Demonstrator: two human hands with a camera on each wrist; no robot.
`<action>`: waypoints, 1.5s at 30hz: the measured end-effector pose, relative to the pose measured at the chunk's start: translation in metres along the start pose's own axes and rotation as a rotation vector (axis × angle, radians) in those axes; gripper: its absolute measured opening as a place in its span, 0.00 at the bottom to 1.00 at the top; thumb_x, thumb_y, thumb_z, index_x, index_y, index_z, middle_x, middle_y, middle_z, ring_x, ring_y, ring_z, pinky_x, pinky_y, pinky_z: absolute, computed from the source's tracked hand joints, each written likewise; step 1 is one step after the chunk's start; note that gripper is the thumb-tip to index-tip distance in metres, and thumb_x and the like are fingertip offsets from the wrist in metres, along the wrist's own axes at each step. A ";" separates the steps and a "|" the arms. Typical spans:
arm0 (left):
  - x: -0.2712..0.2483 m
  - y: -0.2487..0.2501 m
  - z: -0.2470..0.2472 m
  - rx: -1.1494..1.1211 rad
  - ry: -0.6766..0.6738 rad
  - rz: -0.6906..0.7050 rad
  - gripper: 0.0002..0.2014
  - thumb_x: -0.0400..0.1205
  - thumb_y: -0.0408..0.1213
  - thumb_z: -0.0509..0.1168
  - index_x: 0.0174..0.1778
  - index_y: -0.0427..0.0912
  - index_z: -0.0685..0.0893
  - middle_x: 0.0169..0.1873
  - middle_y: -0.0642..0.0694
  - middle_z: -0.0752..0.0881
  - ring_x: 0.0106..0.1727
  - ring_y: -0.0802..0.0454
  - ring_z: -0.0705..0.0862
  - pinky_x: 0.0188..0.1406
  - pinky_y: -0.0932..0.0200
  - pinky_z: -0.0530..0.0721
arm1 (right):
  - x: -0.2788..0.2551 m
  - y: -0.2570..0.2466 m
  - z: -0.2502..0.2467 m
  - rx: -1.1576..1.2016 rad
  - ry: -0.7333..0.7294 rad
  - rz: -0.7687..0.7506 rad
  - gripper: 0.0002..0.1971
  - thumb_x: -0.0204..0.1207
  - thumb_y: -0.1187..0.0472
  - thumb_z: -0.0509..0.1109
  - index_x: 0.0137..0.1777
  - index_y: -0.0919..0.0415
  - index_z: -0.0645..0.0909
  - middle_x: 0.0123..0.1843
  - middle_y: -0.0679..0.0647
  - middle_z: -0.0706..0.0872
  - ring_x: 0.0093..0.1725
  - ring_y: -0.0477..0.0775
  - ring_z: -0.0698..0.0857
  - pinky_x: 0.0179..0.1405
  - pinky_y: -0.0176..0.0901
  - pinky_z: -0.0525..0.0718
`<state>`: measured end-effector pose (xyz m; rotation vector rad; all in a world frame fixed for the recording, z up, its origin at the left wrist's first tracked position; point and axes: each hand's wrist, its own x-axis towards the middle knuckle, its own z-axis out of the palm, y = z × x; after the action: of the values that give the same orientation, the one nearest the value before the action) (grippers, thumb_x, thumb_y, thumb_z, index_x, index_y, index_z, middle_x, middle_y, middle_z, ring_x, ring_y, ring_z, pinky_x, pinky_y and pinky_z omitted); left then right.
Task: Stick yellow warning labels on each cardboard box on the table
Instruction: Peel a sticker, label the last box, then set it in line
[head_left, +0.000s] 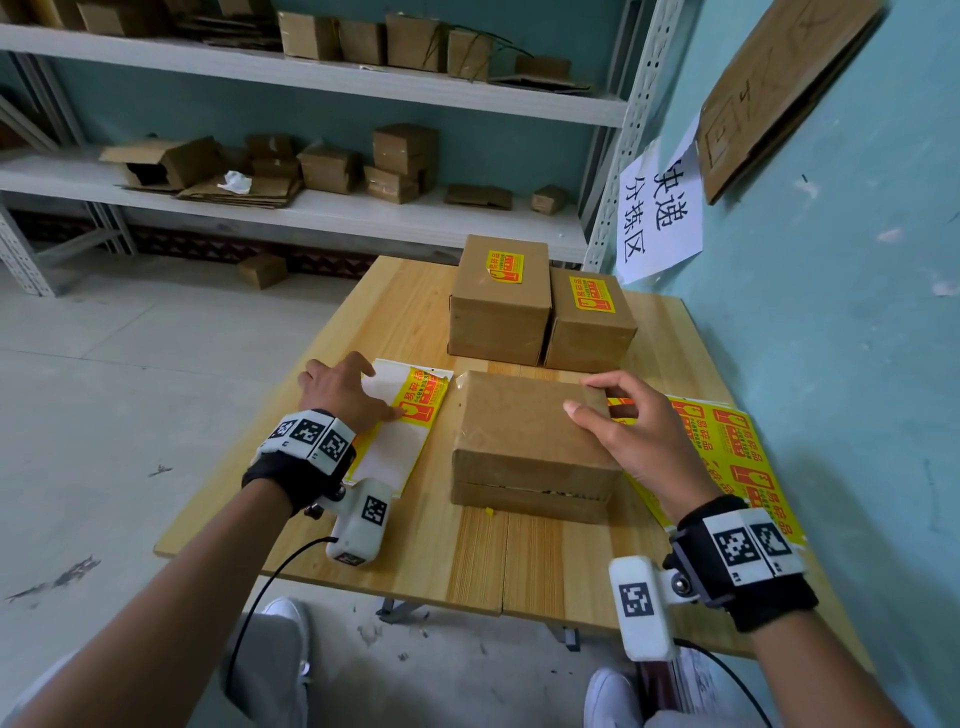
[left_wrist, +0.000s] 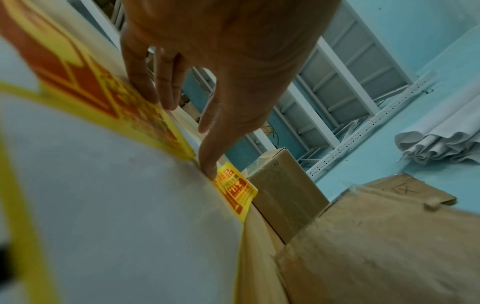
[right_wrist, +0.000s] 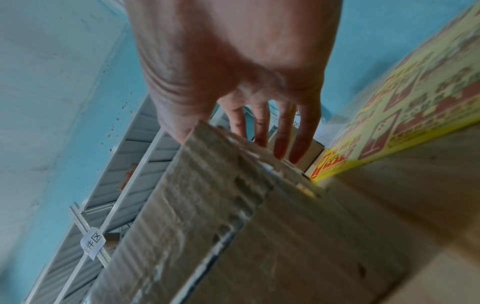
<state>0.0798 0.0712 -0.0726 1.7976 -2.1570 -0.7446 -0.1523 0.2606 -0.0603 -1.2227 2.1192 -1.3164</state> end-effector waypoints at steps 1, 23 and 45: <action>0.000 -0.001 -0.001 0.006 -0.011 0.000 0.33 0.70 0.47 0.79 0.70 0.46 0.75 0.66 0.34 0.70 0.70 0.35 0.67 0.64 0.46 0.72 | 0.000 0.000 0.000 0.000 0.000 -0.002 0.15 0.73 0.45 0.78 0.58 0.43 0.83 0.60 0.46 0.84 0.62 0.50 0.82 0.55 0.50 0.88; -0.003 -0.002 -0.005 -0.081 -0.034 -0.025 0.31 0.73 0.44 0.78 0.67 0.34 0.76 0.61 0.36 0.81 0.61 0.38 0.80 0.45 0.52 0.73 | -0.001 -0.004 0.003 -0.025 0.001 -0.008 0.16 0.74 0.45 0.77 0.60 0.45 0.83 0.60 0.46 0.83 0.61 0.49 0.81 0.46 0.41 0.83; -0.079 0.061 -0.083 -0.980 -0.112 0.360 0.12 0.70 0.26 0.77 0.48 0.38 0.88 0.45 0.41 0.92 0.46 0.46 0.92 0.46 0.52 0.91 | -0.015 -0.092 0.000 0.270 -0.081 -0.274 0.12 0.80 0.50 0.71 0.56 0.57 0.89 0.51 0.47 0.92 0.54 0.43 0.89 0.59 0.39 0.85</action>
<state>0.0857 0.1351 0.0397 0.8524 -1.6008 -1.4656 -0.0999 0.2553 0.0167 -1.4550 1.6949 -1.5774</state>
